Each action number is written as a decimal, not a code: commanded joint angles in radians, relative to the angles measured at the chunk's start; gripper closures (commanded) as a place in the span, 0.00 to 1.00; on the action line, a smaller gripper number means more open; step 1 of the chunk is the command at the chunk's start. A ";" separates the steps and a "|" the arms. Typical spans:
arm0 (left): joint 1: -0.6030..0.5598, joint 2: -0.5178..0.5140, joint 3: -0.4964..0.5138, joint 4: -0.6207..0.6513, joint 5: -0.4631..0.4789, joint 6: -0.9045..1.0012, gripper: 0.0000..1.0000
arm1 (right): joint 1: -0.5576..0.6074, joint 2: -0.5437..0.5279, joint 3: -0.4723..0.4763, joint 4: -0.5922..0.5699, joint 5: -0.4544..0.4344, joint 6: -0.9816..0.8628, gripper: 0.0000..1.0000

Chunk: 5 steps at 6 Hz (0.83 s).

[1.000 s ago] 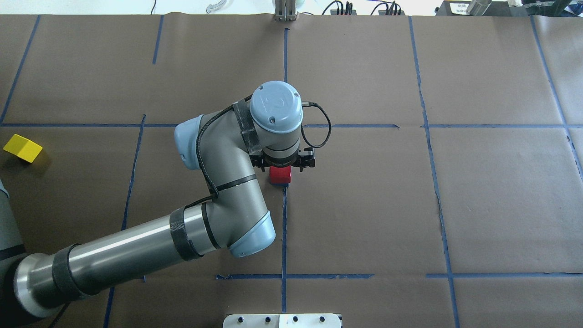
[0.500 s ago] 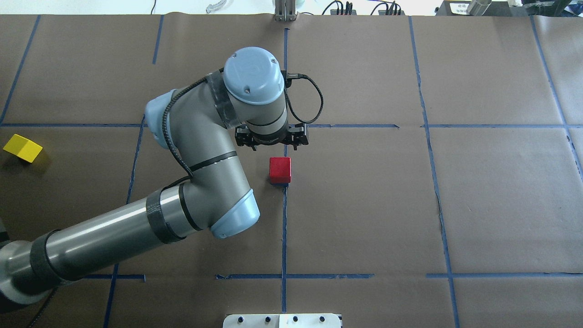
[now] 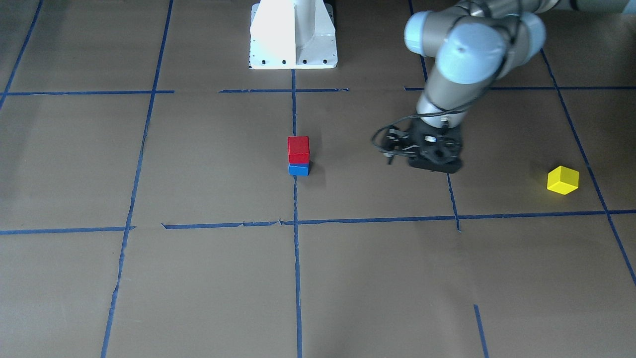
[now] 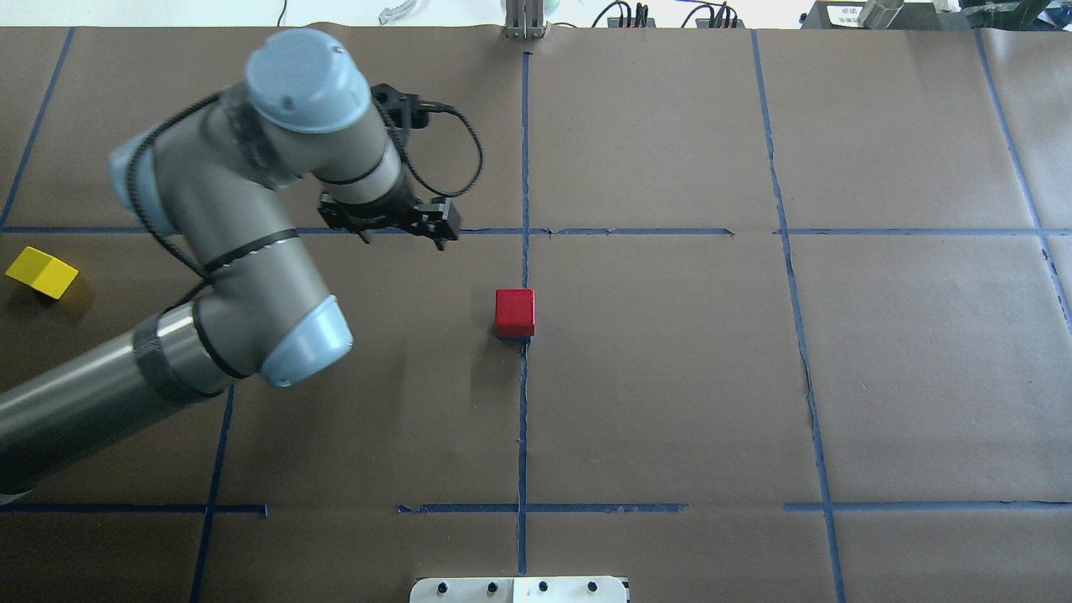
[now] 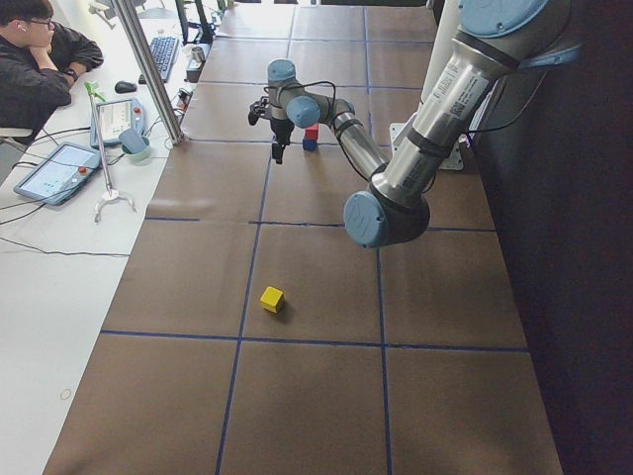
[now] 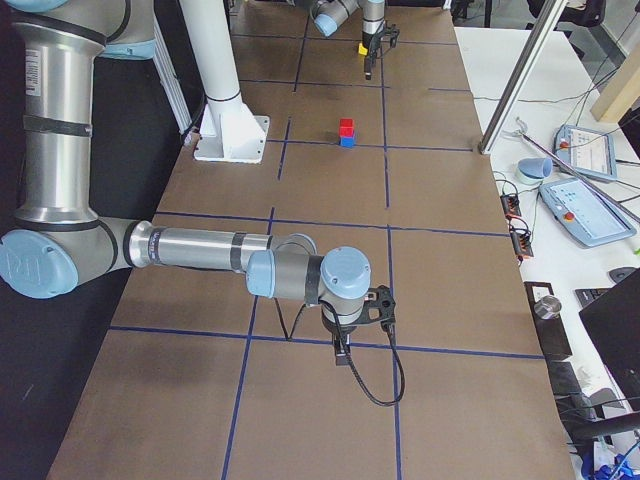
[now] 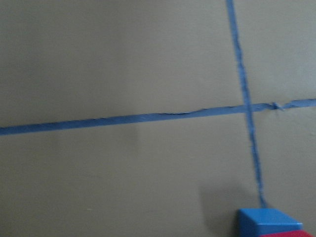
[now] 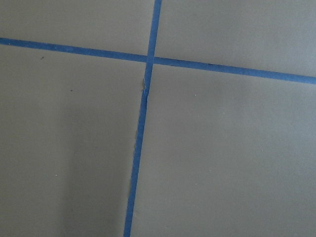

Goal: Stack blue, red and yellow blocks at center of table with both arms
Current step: 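Withdraw the left arm toward the yellow cube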

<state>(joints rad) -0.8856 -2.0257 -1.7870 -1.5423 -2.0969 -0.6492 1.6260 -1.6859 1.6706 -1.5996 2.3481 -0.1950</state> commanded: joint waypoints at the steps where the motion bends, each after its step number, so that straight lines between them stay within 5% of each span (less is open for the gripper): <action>1: -0.242 0.227 -0.016 -0.004 -0.121 0.372 0.00 | 0.000 0.000 0.000 0.001 -0.004 0.003 0.00; 3: -0.383 0.437 0.003 -0.084 -0.215 0.630 0.00 | -0.002 0.000 0.000 0.001 -0.004 0.005 0.00; 5: -0.375 0.496 0.154 -0.418 -0.213 0.518 0.00 | -0.003 0.000 0.000 0.001 -0.004 0.003 0.00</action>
<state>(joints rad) -1.2616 -1.5465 -1.7113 -1.8089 -2.3087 -0.0698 1.6234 -1.6858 1.6712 -1.5984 2.3439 -0.1907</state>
